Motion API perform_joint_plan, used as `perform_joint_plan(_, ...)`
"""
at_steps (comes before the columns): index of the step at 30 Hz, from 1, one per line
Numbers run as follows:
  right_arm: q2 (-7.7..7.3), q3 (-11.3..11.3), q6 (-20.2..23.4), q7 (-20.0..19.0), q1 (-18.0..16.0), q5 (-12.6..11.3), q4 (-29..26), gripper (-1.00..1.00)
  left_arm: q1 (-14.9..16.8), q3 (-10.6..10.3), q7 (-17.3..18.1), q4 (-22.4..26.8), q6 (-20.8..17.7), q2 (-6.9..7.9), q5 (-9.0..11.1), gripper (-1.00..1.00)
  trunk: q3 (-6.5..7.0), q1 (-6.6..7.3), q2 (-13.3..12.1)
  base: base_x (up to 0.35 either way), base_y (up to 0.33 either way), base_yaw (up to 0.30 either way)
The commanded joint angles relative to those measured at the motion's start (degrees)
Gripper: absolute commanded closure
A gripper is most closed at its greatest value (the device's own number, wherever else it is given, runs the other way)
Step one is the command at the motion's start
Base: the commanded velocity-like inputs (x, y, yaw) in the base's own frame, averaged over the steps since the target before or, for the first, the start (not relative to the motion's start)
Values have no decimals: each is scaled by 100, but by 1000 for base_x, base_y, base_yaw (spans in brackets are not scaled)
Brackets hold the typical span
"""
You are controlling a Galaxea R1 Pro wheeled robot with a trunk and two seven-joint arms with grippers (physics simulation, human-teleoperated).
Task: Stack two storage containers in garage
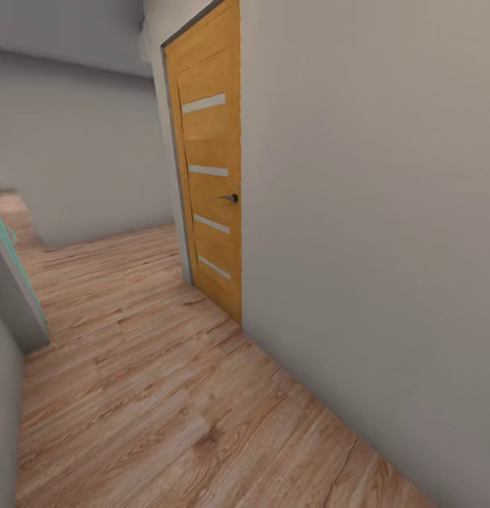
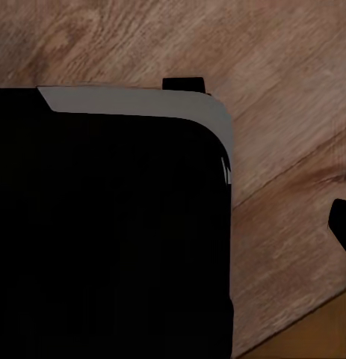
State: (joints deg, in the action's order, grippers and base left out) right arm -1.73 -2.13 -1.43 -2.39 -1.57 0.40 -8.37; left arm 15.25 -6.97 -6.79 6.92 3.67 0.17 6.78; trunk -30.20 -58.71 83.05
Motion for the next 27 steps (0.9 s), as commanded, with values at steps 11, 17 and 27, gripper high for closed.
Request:
perform_joint_plan(11,-3,-24,-15,-25,-1,4,2,-100,6,-50,-16,-6,20,1,60,-100,-5,-2,2,206,-42,253)
perform_joint_plan(17,-3,-24,-15,-25,0,0,2,-100,5,-50,-16,-7,20,1,60,-100,-5,-2,2,230,-6,257)
perform_joint_plan(27,-4,-24,-15,-25,0,-4,2,-100,6,-50,-15,-7,20,-4,60,-100,-5,-2,2,236,-1,233)
